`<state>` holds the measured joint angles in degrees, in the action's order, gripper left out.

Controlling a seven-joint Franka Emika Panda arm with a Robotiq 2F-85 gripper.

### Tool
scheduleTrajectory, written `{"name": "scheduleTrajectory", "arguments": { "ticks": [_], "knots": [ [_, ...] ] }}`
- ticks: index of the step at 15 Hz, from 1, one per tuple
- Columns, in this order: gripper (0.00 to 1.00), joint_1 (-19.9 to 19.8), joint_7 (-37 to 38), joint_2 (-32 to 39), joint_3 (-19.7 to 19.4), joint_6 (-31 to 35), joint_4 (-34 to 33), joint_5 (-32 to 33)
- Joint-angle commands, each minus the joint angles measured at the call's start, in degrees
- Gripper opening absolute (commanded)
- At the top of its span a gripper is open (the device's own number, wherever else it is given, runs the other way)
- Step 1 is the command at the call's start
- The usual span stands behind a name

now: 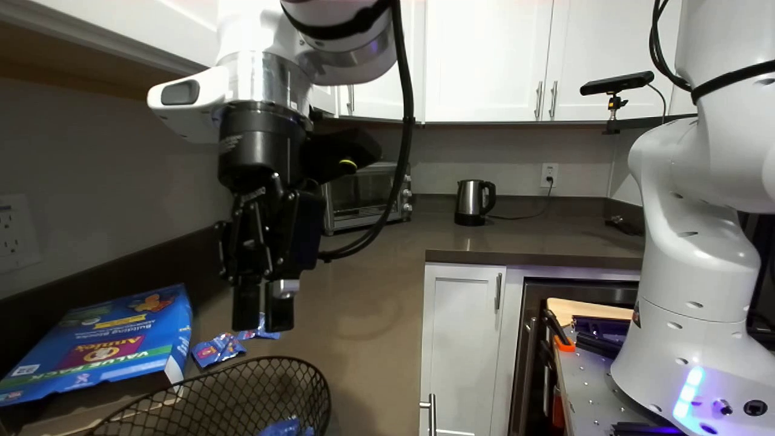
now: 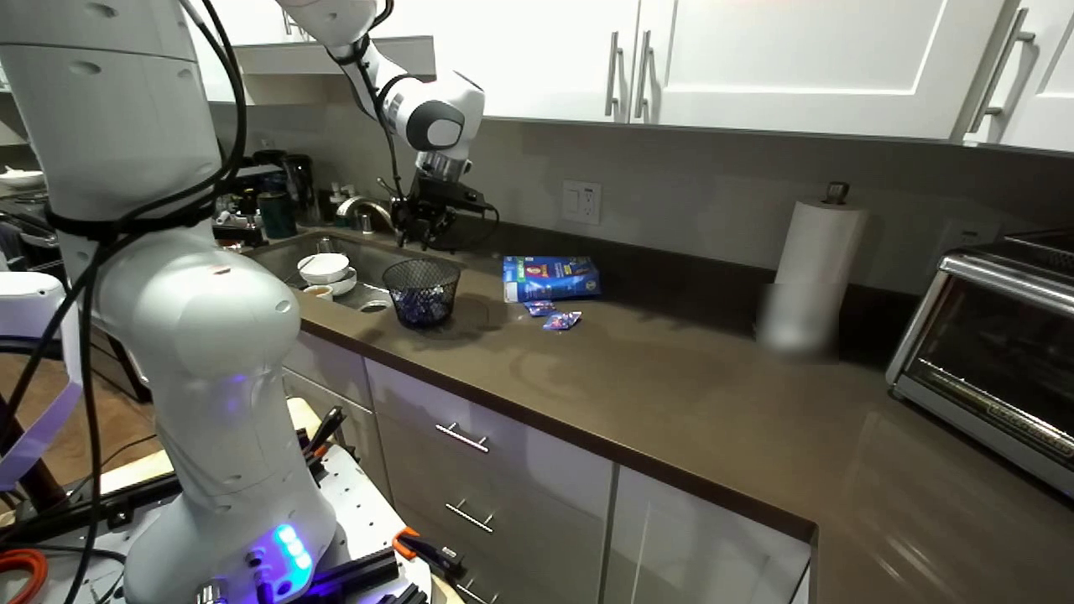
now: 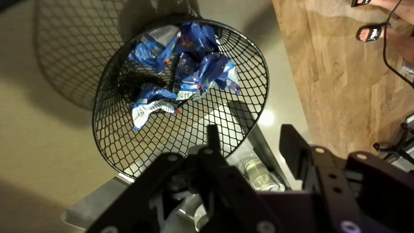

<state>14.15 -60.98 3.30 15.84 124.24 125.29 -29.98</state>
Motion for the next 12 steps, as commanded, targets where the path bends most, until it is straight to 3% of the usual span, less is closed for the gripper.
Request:
{"name": "scheduleTrajectory", "arguments": {
  "ticks": [1, 4, 12],
  "knots": [
    [0.83, -0.2, 0.0, 0.4, -0.1, -0.2, -0.5, 0.5],
    [0.99, -0.4, 5.7, 0.7, -0.8, -0.1, -0.6, 3.5],
    [1.00, -0.7, 23.9, 2.5, -2.3, -2.9, -1.7, 14.2]
  ]
}}
